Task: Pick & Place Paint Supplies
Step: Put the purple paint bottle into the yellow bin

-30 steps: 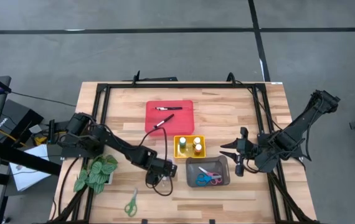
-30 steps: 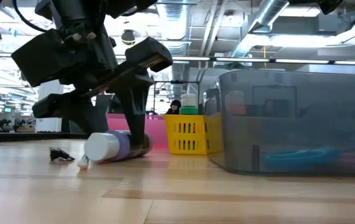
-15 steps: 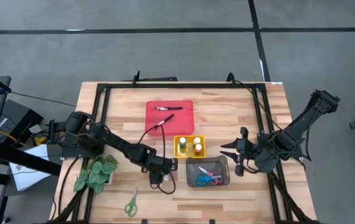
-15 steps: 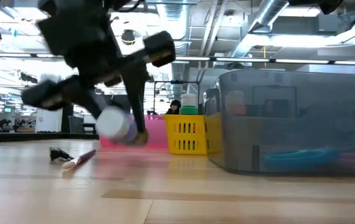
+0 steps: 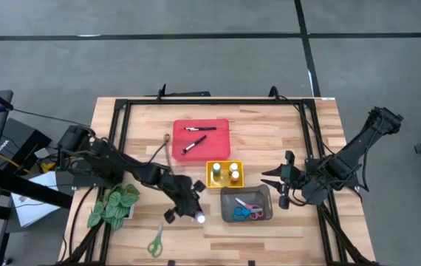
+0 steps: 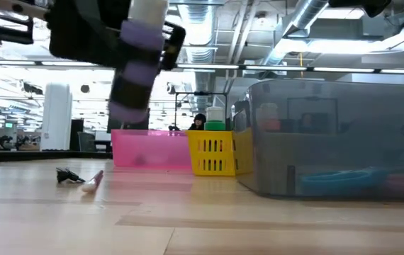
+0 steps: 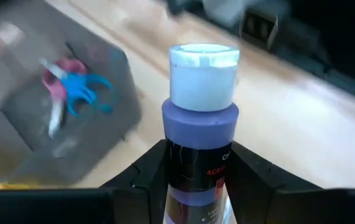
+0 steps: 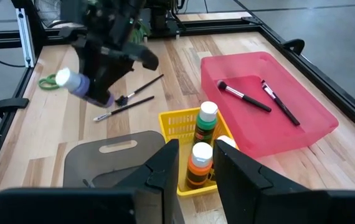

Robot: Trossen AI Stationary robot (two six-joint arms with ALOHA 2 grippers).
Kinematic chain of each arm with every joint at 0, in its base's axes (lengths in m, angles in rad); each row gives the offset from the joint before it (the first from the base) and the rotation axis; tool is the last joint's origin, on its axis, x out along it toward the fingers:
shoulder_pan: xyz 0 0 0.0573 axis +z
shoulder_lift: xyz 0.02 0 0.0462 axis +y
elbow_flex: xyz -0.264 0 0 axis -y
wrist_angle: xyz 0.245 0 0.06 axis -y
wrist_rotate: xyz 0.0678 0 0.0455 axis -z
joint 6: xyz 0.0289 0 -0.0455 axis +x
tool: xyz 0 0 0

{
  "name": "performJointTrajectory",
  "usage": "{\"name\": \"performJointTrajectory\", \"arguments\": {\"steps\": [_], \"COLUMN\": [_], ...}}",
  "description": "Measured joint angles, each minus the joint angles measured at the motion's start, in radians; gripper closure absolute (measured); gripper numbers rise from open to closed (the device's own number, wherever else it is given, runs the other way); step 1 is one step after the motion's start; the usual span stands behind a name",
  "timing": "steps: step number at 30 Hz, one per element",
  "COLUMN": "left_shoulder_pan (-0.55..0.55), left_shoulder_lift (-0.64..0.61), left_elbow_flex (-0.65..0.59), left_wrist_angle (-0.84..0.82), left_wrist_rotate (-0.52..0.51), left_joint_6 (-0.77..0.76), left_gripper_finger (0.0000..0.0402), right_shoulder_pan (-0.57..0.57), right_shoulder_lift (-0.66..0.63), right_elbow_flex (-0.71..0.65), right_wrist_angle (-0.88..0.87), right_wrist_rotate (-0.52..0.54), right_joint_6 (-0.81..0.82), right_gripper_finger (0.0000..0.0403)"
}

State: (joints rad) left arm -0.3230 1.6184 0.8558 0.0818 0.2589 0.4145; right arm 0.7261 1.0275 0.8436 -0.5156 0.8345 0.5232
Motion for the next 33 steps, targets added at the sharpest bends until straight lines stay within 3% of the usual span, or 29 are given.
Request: {"name": "performJointTrajectory", "arguments": {"steps": [5,8,13,24,33], "left_shoulder_pan": [0.001,0.003,-0.001,0.012,0.041], "left_shoulder_lift": [-0.043,-0.032,0.031,0.228,0.299], "left_elbow_flex": [-0.221,-0.31,-0.358,-0.364,-0.363], "left_wrist_angle": [0.485,0.678,0.804,0.981,1.081], "left_wrist_rotate": [0.004,-0.019,-0.076,-0.084,-0.084], "left_joint_6": [-0.123,-0.161,-0.167,-0.18,-0.239], "left_gripper_finger": [0.0278,0.0274,0.0272,0.0271,0.0268], "right_shoulder_pan": [0.0,0.0,-0.007,-0.01,-0.01], "right_shoulder_lift": [0.0,0.0,0.0,0.0,0.0], "right_elbow_flex": [0.0,0.0,0.0,0.0,0.0], "right_wrist_angle": [0.0,0.0,0.001,0.0,0.0], "right_wrist_rotate": [0.0,0.0,0.0,0.0,0.0], "right_joint_6": [0.0,0.0,0.0,0.001,0.001], "right_gripper_finger": [0.0309,0.0309,0.0309,0.0309,0.0309]}}
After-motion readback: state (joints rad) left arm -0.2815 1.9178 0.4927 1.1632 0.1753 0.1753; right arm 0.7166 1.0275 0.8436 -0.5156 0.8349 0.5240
